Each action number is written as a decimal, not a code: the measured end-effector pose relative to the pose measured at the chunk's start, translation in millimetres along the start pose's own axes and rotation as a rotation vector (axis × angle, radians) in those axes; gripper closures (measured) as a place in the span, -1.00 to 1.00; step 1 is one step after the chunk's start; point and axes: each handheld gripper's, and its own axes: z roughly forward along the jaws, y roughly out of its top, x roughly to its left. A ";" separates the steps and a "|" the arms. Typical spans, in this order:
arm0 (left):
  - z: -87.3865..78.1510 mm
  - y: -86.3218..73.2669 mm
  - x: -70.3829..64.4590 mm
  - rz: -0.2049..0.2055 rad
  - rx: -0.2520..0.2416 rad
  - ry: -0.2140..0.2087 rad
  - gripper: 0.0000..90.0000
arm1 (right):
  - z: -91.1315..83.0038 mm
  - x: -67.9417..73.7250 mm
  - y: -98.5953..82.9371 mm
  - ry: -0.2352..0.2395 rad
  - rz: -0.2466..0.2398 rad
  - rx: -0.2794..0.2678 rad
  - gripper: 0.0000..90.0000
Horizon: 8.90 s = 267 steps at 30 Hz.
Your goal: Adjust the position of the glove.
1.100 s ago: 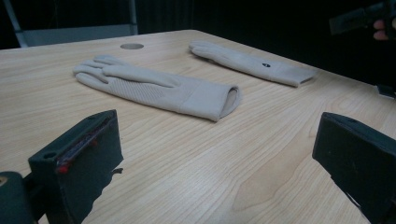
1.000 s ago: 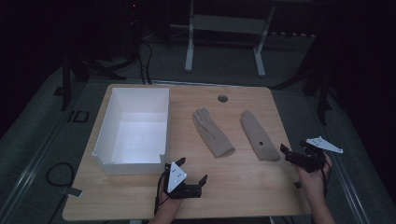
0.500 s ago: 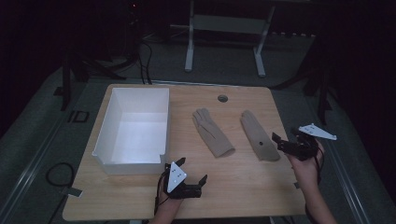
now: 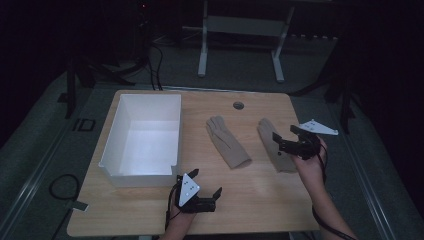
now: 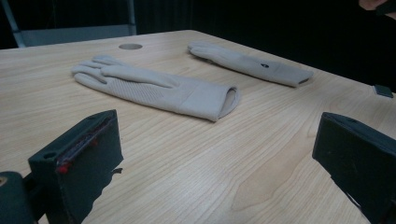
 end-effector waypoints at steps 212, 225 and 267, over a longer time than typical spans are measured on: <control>0.8 0.2 -1.4 0.008 0.005 -0.026 -0.96 | -0.5 -24.1 -56.9 -0.312 0.197 0.160 0.78; 0.9 0.2 -1.4 0.008 0.006 -0.035 -0.96 | 38.1 -28.5 -95.1 -0.242 0.267 0.266 0.72; 1.0 0.3 -1.7 0.014 0.008 -0.037 -0.96 | 38.9 -33.6 -109.4 -0.078 0.012 0.237 0.68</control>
